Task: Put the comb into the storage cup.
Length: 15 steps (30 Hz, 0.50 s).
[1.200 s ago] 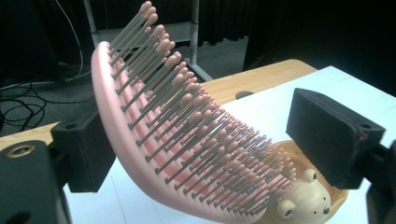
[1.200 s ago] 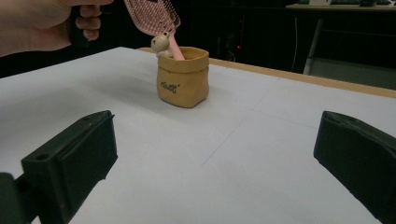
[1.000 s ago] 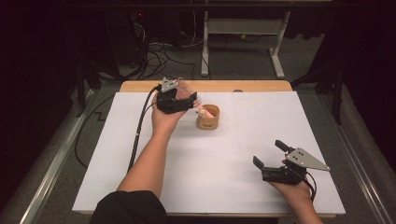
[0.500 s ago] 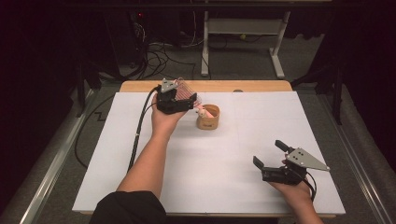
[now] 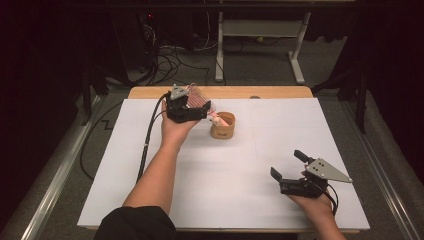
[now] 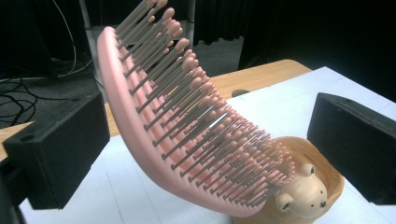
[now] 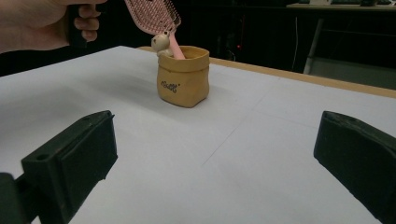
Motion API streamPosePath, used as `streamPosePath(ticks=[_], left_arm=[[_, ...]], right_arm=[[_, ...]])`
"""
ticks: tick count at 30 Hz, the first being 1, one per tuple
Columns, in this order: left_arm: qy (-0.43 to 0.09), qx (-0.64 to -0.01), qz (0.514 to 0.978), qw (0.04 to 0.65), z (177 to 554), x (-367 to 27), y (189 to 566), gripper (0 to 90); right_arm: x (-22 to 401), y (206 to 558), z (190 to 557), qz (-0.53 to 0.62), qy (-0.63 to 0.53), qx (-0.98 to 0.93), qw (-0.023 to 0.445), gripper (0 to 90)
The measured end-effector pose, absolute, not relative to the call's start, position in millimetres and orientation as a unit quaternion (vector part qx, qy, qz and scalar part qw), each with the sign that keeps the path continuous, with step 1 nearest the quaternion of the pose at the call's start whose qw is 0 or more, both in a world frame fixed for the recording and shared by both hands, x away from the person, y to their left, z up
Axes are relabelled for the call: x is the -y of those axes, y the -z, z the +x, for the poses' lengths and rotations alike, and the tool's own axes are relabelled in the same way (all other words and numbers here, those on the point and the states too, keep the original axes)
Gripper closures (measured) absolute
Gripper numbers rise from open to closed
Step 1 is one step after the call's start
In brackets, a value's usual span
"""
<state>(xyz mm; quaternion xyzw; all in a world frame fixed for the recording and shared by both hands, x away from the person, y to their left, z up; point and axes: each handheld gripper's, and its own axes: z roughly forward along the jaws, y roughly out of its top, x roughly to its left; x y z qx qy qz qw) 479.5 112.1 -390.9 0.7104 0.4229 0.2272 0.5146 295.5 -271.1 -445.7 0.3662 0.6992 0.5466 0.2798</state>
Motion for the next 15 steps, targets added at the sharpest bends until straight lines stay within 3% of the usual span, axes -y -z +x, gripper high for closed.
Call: streamPosePath(ticks=[15], left_arm=[[-0.227, -0.420, 0.709, 0.519, 464.3, -121.4, 393.5, 0.0]], right_arm=[[269.3, 445.9, 295.4, 0.363, -0.545, -0.702, 0.280, 0.0]])
